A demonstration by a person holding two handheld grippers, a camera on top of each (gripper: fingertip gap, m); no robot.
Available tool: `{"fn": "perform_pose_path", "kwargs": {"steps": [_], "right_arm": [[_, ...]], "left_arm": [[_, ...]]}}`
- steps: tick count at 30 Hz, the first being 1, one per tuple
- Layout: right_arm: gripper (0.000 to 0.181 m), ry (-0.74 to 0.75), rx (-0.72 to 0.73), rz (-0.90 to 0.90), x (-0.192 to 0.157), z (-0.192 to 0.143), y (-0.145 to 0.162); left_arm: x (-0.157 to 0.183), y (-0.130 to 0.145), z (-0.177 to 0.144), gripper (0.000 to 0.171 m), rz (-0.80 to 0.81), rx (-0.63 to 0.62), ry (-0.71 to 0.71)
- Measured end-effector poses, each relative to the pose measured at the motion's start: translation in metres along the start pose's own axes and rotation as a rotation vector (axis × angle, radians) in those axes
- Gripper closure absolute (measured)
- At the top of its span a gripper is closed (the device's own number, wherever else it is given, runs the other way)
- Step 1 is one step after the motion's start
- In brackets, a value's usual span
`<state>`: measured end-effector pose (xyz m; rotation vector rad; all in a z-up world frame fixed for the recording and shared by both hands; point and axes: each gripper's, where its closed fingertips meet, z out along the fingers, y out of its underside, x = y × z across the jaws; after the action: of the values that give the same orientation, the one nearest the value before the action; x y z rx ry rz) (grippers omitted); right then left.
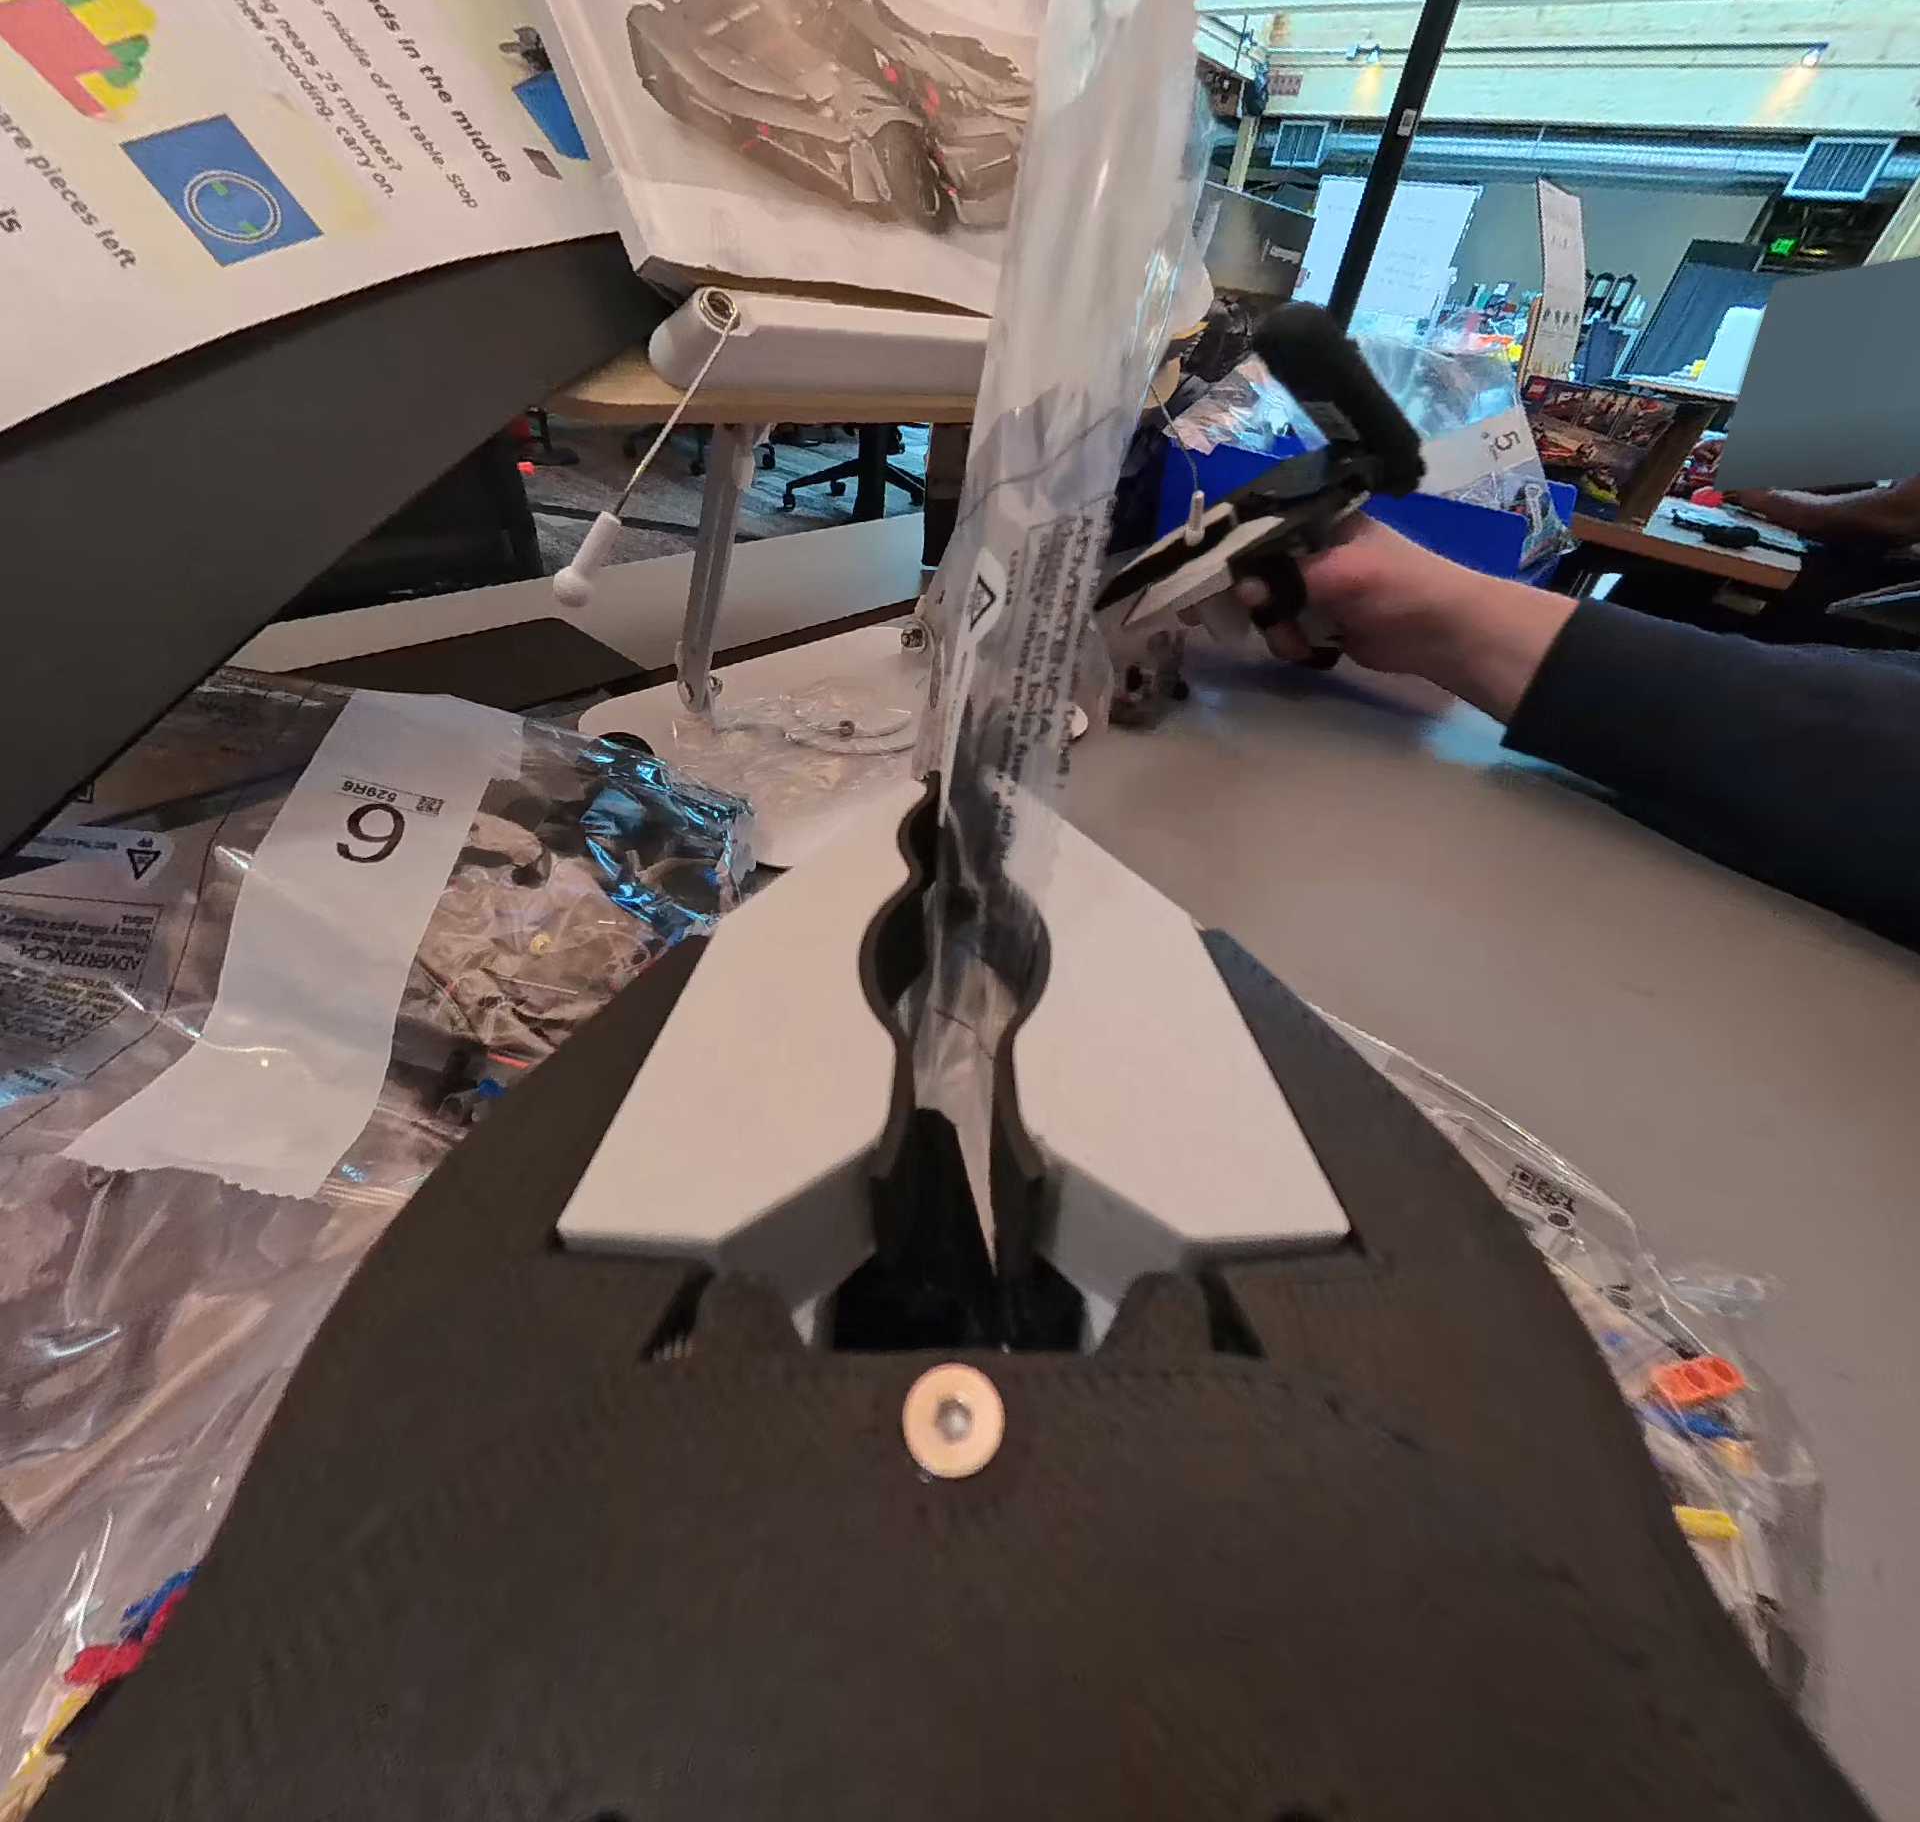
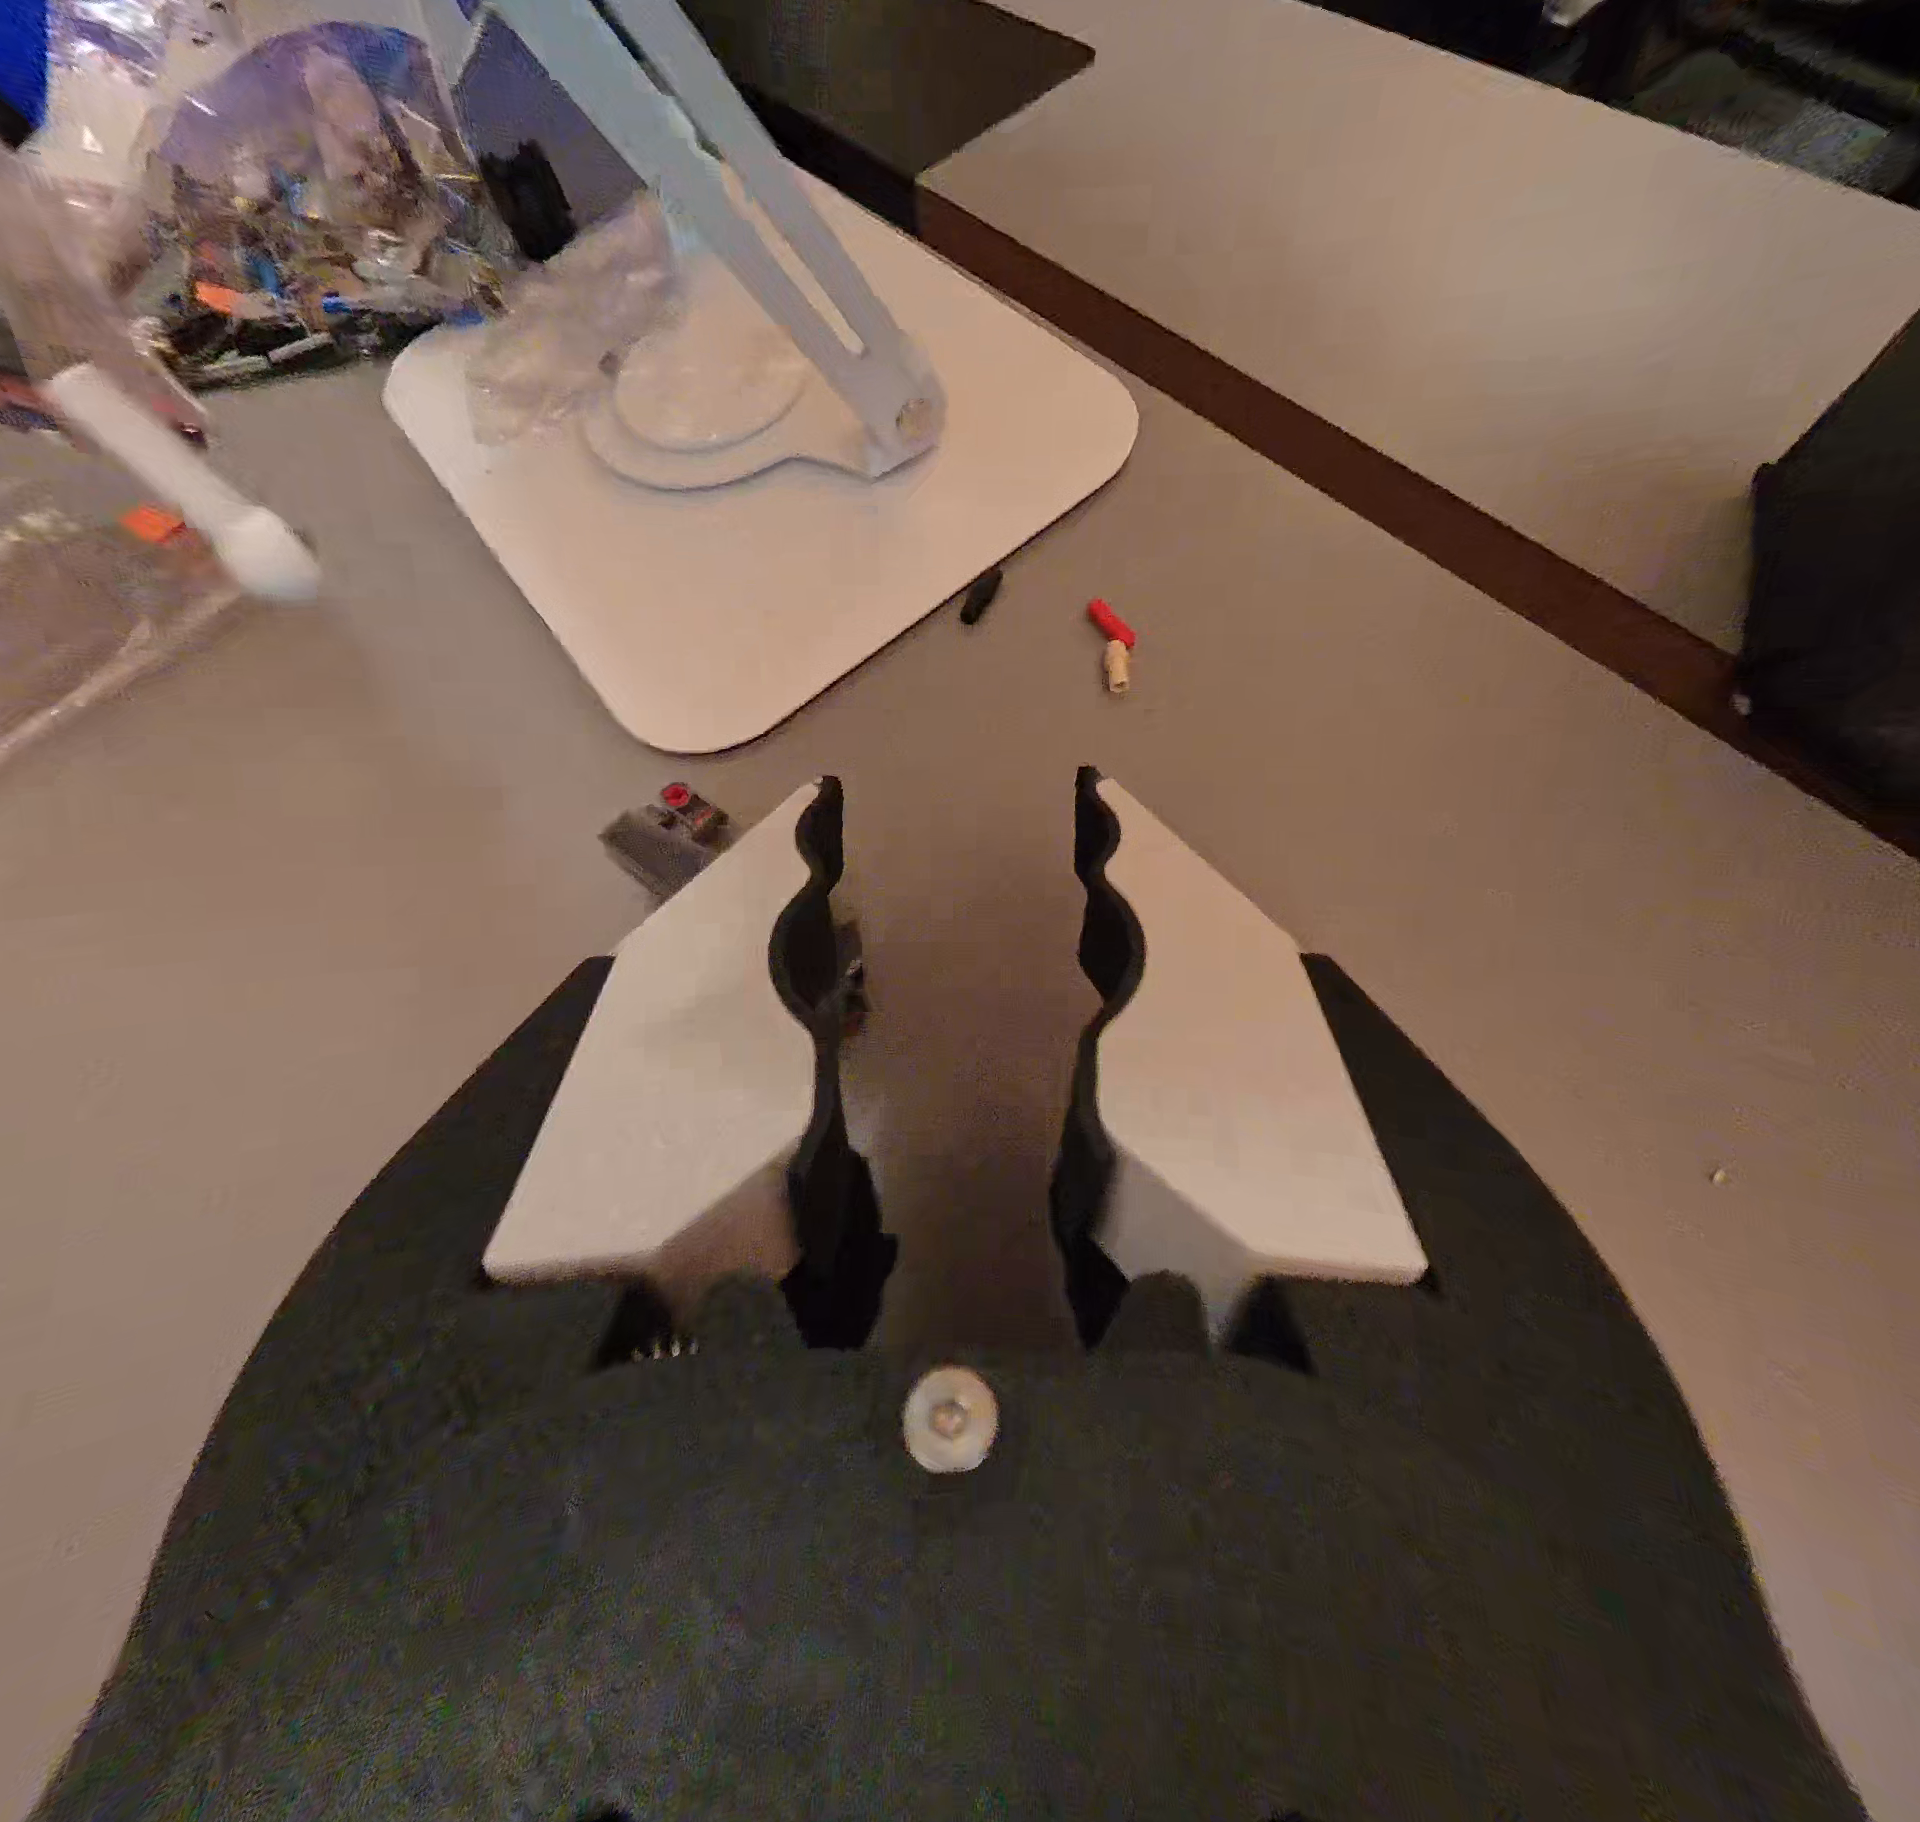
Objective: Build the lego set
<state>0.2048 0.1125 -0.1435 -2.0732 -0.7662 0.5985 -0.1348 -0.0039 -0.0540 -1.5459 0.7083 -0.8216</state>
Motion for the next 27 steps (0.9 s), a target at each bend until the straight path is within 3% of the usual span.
{"fn": "perform_pose_path", "kwargs": {"steps": [8, 14, 17, 27], "right_arm": [[0.153, 0.069, -0.131, -0.077, 0.043, 0.042, -0.002], [0.161, 0.015, -0.170, -0.131, 0.038, 0.060, -0.008], [0.180, 0.001, -0.179, -0.155, 0.038, 0.062, -0.009], [0.181, -0.056, -0.190, -0.112, 0.032, 0.048, 0.001]], "left_arm": [[-0.001, -0.001, 0.004, 0.169, -0.002, -0.003, 0.005], [-0.001, -0.002, 0.003, 0.169, 0.002, 0.001, 0.003], [-0.001, -0.001, 0.003, 0.169, 0.003, -0.002, 0.005], [0.000, -0.002, 0.003, 0.169, 0.002, 0.003, 0.010]]}}
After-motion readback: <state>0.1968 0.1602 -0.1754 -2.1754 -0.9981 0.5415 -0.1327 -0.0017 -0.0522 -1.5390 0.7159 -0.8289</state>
